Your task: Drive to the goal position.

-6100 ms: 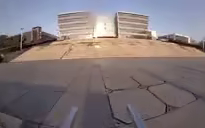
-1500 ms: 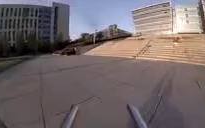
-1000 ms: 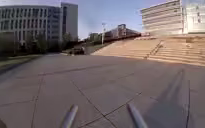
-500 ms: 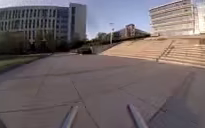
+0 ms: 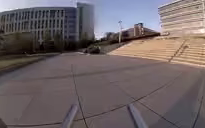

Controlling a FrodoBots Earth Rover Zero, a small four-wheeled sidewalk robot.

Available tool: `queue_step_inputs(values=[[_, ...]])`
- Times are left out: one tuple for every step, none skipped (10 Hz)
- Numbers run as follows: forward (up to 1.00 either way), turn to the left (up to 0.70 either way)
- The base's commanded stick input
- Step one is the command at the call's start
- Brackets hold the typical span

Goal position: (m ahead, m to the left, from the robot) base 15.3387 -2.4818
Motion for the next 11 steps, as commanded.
queue_step_inputs(values=[[0.70, 0.11], [0.70, 0.00], [0.70, 0.00], [0.70, 0.00], [0.70, 0.00], [0.70, 0.00], [0.70, -0.02], [0.70, -0.14], [0.70, -0.14], [0.70, -0.14], [0.70, -0.03]])
